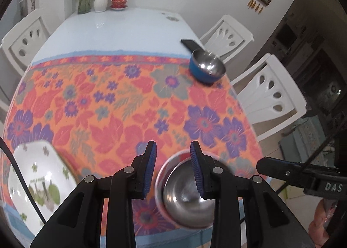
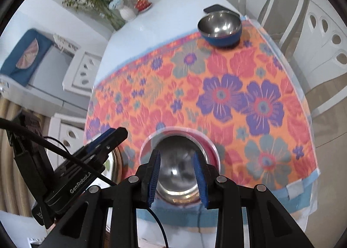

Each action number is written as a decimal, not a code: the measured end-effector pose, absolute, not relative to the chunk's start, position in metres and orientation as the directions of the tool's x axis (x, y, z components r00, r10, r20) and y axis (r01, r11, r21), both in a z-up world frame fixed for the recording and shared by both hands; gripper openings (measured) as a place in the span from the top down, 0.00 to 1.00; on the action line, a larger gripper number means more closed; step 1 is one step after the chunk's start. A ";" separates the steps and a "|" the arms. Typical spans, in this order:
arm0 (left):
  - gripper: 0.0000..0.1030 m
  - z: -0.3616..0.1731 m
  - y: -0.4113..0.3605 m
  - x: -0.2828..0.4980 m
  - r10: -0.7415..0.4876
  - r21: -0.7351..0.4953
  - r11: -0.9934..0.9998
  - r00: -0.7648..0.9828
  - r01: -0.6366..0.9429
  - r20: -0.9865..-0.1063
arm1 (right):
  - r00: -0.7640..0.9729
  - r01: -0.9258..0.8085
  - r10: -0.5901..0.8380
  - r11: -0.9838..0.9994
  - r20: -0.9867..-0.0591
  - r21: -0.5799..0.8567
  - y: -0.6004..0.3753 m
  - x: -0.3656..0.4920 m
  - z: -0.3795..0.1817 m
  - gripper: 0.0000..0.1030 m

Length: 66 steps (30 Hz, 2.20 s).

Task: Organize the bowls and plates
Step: 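Open both grippers and move them to the blue steel bowl, then grasp the blue steel bowl rim with both grippers and lift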

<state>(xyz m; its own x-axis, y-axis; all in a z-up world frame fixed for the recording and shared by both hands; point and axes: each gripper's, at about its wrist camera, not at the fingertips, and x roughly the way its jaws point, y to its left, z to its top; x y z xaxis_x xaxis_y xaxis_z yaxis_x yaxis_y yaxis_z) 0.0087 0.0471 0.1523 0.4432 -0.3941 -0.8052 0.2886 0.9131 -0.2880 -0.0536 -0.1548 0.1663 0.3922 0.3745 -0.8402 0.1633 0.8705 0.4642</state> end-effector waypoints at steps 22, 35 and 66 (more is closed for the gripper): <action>0.32 0.142 -0.050 0.208 -0.541 -0.439 0.830 0.304 0.345 -0.784 | 0.443 0.363 0.298 0.803 -0.846 0.473 -0.291 0.108 0.140 0.53; 0.39 0.056 -0.103 0.287 -0.550 -0.481 0.815 0.169 0.323 -0.818 | 0.383 0.373 0.213 0.855 -0.899 0.362 -0.320 0.197 0.064 0.53; 0.83 0.139 -0.096 0.228 -0.598 -0.482 0.778 0.239 0.403 -0.765 | 0.452 0.261 0.161 0.917 -0.877 0.303 -0.276 0.158 0.155 0.80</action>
